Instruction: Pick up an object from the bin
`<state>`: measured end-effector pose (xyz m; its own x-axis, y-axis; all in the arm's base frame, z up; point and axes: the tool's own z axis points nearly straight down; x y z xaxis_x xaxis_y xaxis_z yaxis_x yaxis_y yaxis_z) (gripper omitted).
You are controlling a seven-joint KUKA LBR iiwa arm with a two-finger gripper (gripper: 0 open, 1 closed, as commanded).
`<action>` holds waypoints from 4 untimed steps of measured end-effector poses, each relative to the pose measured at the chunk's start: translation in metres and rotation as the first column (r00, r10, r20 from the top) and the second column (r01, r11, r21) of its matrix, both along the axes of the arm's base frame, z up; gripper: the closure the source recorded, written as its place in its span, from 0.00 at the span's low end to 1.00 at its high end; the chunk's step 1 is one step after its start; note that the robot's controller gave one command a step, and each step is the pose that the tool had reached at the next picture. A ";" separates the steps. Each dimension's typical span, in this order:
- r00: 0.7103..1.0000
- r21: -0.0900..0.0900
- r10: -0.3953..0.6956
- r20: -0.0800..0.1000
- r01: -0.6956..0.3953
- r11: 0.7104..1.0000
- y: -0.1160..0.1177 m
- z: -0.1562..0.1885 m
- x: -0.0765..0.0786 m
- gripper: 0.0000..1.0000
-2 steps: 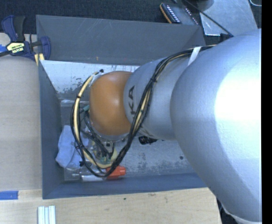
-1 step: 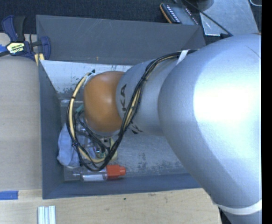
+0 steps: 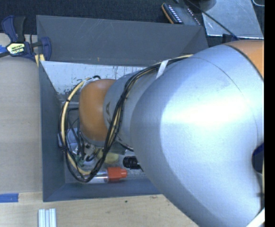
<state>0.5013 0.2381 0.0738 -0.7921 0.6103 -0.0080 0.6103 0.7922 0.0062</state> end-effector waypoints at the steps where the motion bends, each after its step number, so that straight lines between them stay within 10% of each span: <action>1: 1.000 0.001 -0.007 0.000 0.007 1.000 0.000 0.000 0.000 1.00; 4: 1.000 -0.001 -0.003 -0.006 0.003 1.000 0.000 0.038 -0.002 1.00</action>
Offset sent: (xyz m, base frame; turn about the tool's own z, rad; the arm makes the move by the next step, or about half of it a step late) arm 0.0000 -0.0002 0.0690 0.0000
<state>0.4994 0.2376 0.1123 -0.7902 0.6129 -0.0038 0.6129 0.7902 0.0012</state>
